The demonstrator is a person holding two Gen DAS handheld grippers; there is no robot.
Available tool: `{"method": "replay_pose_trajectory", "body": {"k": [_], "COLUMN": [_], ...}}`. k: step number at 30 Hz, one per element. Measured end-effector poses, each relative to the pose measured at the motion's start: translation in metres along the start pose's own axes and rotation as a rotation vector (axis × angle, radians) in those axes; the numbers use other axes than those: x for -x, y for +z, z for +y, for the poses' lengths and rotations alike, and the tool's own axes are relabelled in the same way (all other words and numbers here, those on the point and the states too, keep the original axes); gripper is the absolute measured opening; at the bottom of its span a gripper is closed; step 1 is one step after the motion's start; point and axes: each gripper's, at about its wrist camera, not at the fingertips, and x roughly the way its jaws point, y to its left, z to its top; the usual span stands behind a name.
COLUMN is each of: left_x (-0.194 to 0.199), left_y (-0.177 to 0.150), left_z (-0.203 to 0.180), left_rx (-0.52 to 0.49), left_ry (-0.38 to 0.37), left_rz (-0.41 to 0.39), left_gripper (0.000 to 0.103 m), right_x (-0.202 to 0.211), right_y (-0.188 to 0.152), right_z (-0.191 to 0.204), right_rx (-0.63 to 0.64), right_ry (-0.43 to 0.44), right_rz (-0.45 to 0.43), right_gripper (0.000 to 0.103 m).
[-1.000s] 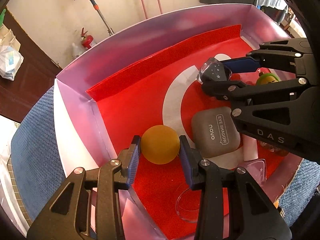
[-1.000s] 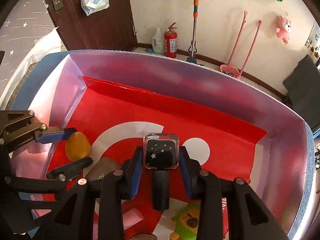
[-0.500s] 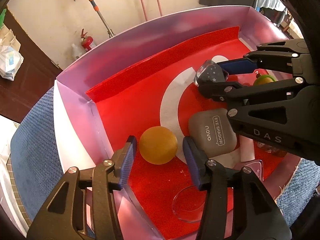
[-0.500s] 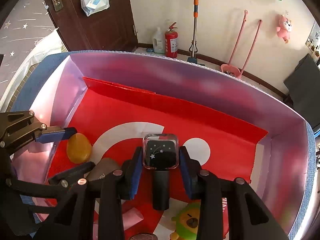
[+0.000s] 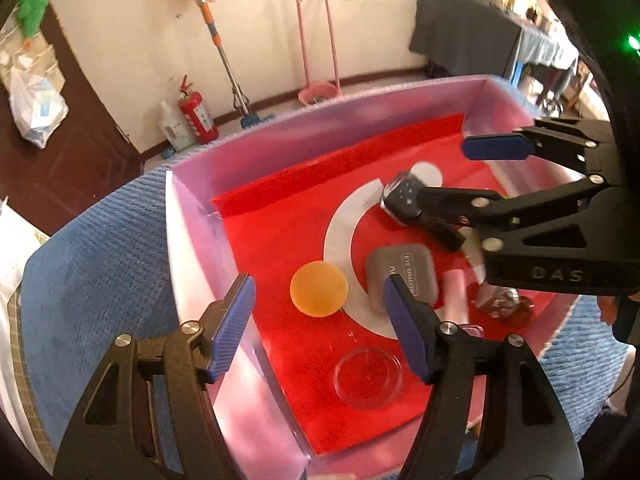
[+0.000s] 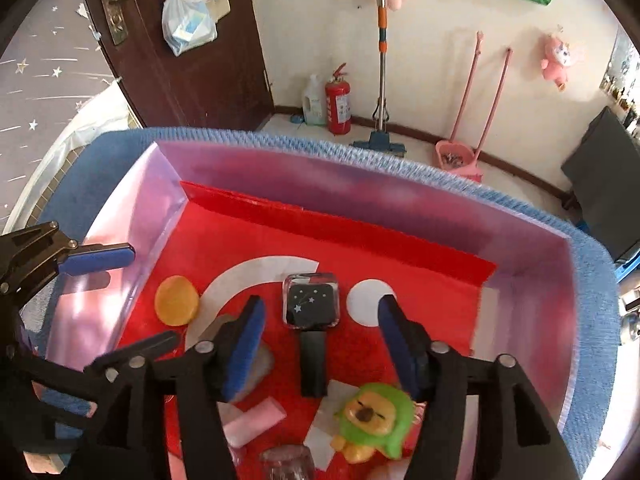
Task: Organize rigid objects
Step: 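Open the left tool to drop the ball while the right tool releases the watch, then lift both open tools out of the box toward the remaining objects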
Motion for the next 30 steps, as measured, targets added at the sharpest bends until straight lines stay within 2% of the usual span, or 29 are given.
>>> {"method": "replay_pose_trajectory", "body": {"k": [2, 4, 11, 14, 15, 16, 18, 23, 27, 30], "left_x": [0.016, 0.032, 0.08, 0.102, 0.111, 0.115, 0.127, 0.156, 0.163, 0.16], "left_y": [-0.004, -0.011, -0.038, -0.053, -0.06, -0.061, -0.071, -0.106, -0.135, -0.158], "left_z": [-0.001, -0.003, -0.009, -0.017, -0.018, -0.017, -0.026, -0.051, -0.066, -0.078], "left_rx": [0.01, 0.016, 0.054, 0.068, 0.079, 0.088, 0.099, 0.109, 0.137, 0.158], "left_ry": [0.001, 0.005, 0.015, 0.039, 0.046, 0.049, 0.046, 0.042, 0.014, 0.041], "left_rz": [-0.041, -0.09, -0.231, -0.307, -0.333, -0.352, -0.4, -0.506, -0.55, -0.568], "left_gripper": [0.067, 0.074, 0.074, 0.074, 0.077, 0.084, 0.089, 0.089, 0.098, 0.098], "right_x": [0.013, 0.032, 0.11, 0.14, 0.148, 0.157, 0.177, 0.21, 0.222, 0.221], "right_y": [-0.002, -0.006, -0.034, -0.055, -0.06, -0.066, -0.084, -0.125, -0.167, -0.199], "right_z": [0.001, 0.001, 0.005, 0.008, 0.009, 0.009, 0.01, 0.016, 0.023, 0.023], "right_rx": [0.009, 0.017, 0.017, 0.018, 0.019, 0.017, 0.003, 0.003, 0.002, -0.029], "right_ry": [-0.008, -0.014, -0.002, -0.012, -0.017, -0.02, -0.01, -0.018, -0.041, -0.043], "right_rz": [-0.025, -0.063, -0.208, -0.275, -0.295, -0.319, -0.372, -0.45, -0.5, -0.52], "right_gripper": [0.071, 0.075, 0.092, 0.095, 0.097, 0.098, 0.102, 0.103, 0.103, 0.103]}}
